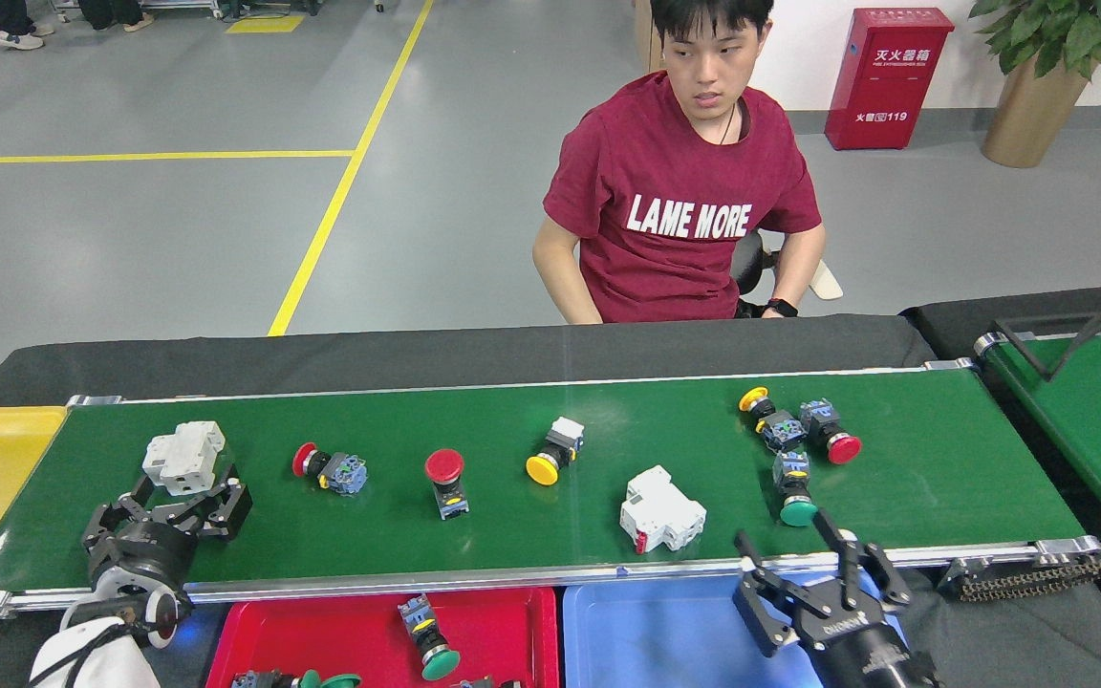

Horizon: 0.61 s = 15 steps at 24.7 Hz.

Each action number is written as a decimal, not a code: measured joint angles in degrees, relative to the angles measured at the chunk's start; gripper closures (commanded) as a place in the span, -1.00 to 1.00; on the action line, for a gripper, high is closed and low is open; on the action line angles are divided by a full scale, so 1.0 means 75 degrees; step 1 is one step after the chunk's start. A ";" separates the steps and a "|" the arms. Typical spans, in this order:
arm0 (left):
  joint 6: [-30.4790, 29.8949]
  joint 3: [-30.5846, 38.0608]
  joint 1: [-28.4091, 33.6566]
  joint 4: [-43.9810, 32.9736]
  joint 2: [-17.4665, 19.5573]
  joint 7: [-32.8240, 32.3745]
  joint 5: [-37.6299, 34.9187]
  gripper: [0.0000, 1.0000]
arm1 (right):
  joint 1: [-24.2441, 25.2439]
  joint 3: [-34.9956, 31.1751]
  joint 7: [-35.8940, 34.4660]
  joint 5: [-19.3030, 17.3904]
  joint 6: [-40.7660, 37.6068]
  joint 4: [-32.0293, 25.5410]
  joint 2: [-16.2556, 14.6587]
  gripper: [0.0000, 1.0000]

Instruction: Pick switch part from conveyor to tray

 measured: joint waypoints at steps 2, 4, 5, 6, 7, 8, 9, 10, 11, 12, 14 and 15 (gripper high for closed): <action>0.0514 -0.0367 -0.0428 0.0769 0.0183 0.0434 0.0000 -0.26 | 0.0252 -0.0015 -0.0176 -0.0005 0.0170 0.0000 0.0000 -0.94; 0.0846 -0.0688 -0.0655 0.1294 0.0328 0.0892 0.0046 0.36 | 0.0396 -0.0014 -0.0202 -0.0007 0.0238 0.0001 0.0000 -0.94; 0.0890 -0.0783 -0.0669 0.1417 0.0350 0.1110 0.0063 0.66 | 0.0403 -0.0014 -0.0206 -0.0007 0.0249 0.0001 0.0000 -0.94; 0.0939 -0.0821 -0.0663 0.1464 0.0350 0.1273 0.0085 0.76 | 0.0403 -0.0012 -0.0242 -0.0007 0.0264 0.0000 0.0001 -0.94; 0.0848 -0.0836 -0.0650 0.1482 0.0351 0.1459 0.0131 0.85 | 0.0402 -0.0007 -0.0220 -0.0007 0.0274 0.0001 0.0001 -0.94; 0.0632 -0.0841 -0.0624 0.1482 0.0350 0.1620 0.0183 0.90 | 0.0380 0.0016 -0.0085 -0.0007 0.0281 0.0001 0.0001 -0.94; 0.0408 -0.0852 -0.0569 0.1453 0.0347 0.1731 0.0225 0.91 | 0.0285 0.0068 0.0093 -0.0007 0.0285 0.0004 0.0002 -0.94; 0.0182 -0.0859 -0.0475 0.1319 0.0345 0.1829 0.0247 0.92 | 0.0105 0.0151 0.0375 -0.0006 0.0289 0.0012 0.0008 -0.94; -0.0055 -0.0873 -0.0342 0.1033 0.0335 0.1897 0.0255 0.92 | -0.0136 0.0292 0.0656 0.0001 0.0297 0.0022 0.0039 -0.94; -0.0318 -0.0883 -0.0169 0.0523 0.0322 0.1925 0.0265 0.92 | -0.0398 0.0516 0.0927 0.0034 0.0299 0.0041 0.0111 -0.94; -0.0940 -0.0894 0.0249 -0.0608 0.0317 0.1948 0.0285 0.93 | -0.0805 0.0981 0.1383 0.0155 0.0316 0.0120 0.0220 -0.94; -0.1222 -0.0894 0.0520 -0.1257 0.0279 0.1965 0.0289 0.93 | -0.1024 0.1205 0.1540 0.0257 0.0321 0.0183 0.0252 -0.94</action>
